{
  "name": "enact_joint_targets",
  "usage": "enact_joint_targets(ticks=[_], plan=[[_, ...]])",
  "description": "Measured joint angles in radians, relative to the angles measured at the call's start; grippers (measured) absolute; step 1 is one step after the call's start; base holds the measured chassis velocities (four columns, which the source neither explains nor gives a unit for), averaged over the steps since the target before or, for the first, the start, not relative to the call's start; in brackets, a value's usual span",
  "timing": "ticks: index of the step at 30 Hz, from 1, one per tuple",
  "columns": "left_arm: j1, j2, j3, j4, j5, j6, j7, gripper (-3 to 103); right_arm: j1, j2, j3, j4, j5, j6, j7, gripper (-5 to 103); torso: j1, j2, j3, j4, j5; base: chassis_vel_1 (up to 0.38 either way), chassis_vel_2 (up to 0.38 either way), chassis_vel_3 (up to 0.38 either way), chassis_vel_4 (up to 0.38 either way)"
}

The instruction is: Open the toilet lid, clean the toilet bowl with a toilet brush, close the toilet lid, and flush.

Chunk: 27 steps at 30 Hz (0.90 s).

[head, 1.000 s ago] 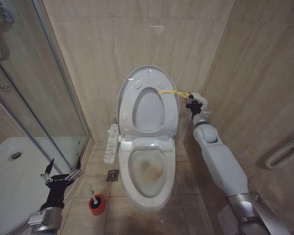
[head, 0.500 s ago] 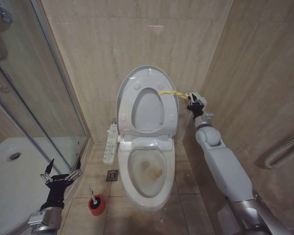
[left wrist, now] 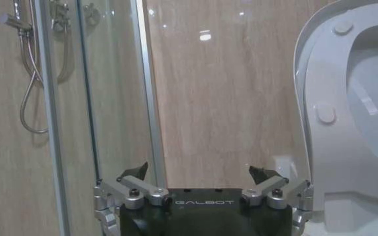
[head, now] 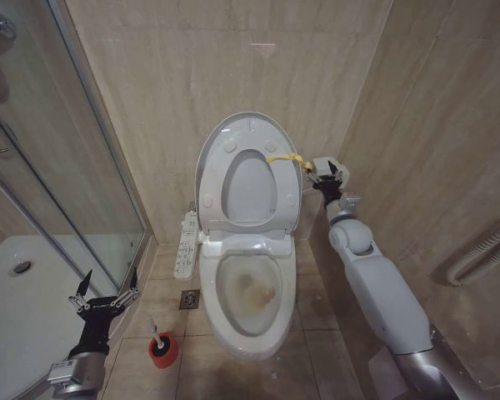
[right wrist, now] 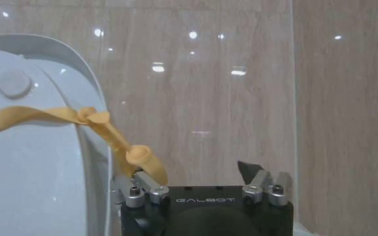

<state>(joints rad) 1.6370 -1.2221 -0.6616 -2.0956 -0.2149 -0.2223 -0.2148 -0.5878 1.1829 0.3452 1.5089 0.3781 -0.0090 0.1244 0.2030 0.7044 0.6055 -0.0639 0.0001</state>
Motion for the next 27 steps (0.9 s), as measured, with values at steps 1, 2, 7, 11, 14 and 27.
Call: enact_joint_targets(ticks=[1,2,7,11,14,27], plan=[[0.000,0.000,0.000,0.000,0.000,0.000,0.000,100,-0.001,0.001,0.000,0.004,-0.002,0.000,0.001,69,0.000,0.000,0.000,0.0000,-0.0001,0.000,0.000,0.000,0.000],[0.000,0.000,0.000,0.000,0.000,0.000,0.000,100,-0.002,0.001,0.001,0.006,-0.003,0.000,0.001,95,0.000,0.000,0.000,0.0000,-0.0001,0.000,0.000,0.000,0.000],[0.000,0.000,0.000,0.000,0.000,0.000,0.000,100,-0.010,-0.004,0.010,0.015,-0.003,0.001,0.002,95,0.000,0.000,0.000,0.0000,-0.0001,0.000,0.000,0.000,0.000],[0.000,0.000,0.000,0.000,0.000,0.000,0.000,100,-0.022,-0.012,0.016,0.027,-0.003,0.002,0.002,100,0.000,0.000,0.000,-0.0001,0.0000,0.000,0.000,0.000,0.000],[0.000,0.000,0.000,0.000,0.000,0.000,0.000,100,-0.031,-0.015,0.022,0.038,-0.003,0.003,0.001,100,0.000,0.000,0.000,-0.0001,-0.0001,0.000,0.000,0.000,0.000],[0.000,0.000,0.000,0.000,0.000,0.000,0.000,100,-0.082,-0.033,0.022,0.119,0.004,0.003,-0.007,100,0.000,0.000,0.000,-0.0001,0.0000,0.000,0.000,0.000,0.000]])
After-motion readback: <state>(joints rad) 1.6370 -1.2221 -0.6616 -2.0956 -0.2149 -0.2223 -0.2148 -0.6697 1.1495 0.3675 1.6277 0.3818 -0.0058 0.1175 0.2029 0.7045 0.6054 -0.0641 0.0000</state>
